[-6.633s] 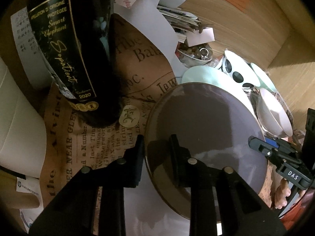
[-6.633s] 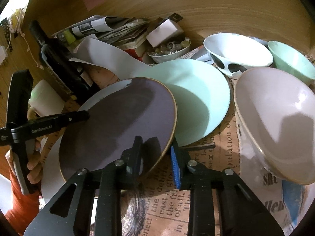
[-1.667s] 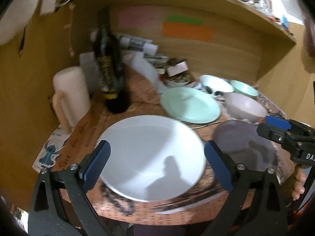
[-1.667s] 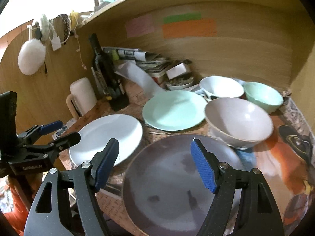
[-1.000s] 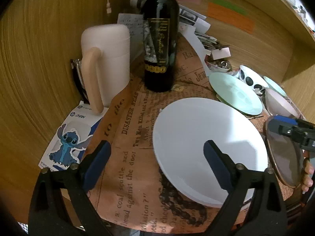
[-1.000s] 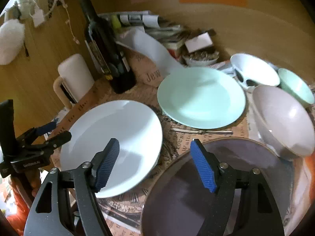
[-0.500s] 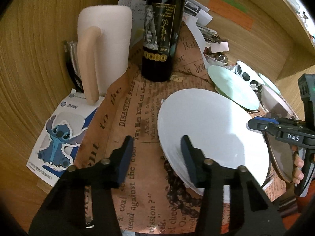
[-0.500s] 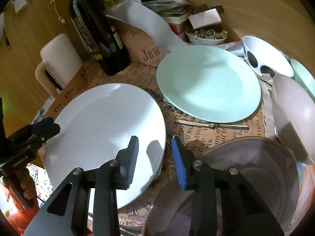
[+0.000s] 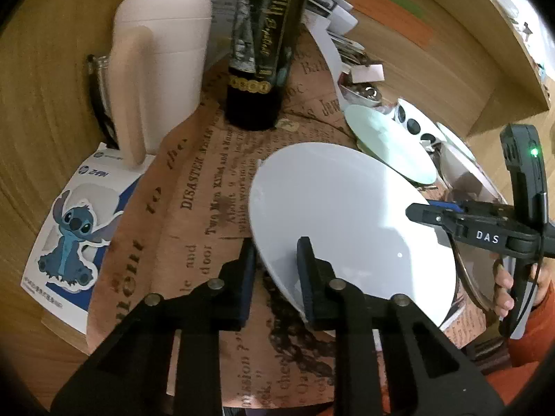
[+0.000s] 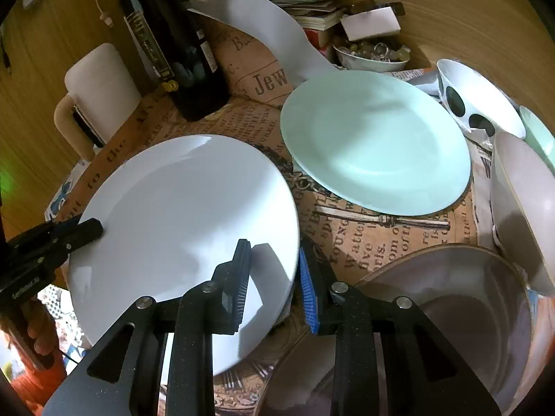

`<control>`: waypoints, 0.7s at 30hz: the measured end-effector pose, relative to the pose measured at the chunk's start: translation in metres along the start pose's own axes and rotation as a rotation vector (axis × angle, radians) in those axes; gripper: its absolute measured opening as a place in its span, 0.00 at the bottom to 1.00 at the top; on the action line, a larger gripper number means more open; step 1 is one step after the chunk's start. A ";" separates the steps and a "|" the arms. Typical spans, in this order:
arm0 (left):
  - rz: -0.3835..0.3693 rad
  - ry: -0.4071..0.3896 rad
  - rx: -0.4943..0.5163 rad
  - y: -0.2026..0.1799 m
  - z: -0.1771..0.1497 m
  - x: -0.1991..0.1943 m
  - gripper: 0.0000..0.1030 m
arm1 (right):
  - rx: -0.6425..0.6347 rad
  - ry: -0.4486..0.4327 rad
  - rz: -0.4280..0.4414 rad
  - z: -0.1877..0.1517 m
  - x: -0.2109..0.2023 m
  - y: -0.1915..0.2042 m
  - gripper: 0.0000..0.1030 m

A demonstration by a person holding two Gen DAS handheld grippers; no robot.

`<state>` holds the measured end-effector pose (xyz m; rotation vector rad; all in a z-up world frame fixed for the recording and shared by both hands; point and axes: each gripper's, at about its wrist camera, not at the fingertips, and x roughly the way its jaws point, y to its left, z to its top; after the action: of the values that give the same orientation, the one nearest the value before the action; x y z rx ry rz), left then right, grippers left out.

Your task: Organize plates and bowls

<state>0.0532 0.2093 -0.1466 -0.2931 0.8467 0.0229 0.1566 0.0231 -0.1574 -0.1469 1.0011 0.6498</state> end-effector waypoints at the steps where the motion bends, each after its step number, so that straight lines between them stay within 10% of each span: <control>1: 0.008 -0.001 0.003 -0.001 0.000 0.000 0.22 | 0.001 0.000 0.001 0.000 0.000 0.000 0.24; 21: 0.089 -0.013 0.003 -0.017 0.005 -0.004 0.22 | 0.022 -0.096 -0.006 -0.006 -0.021 -0.001 0.24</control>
<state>0.0566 0.1950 -0.1360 -0.2518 0.8464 0.1067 0.1448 0.0110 -0.1431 -0.0983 0.9149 0.6341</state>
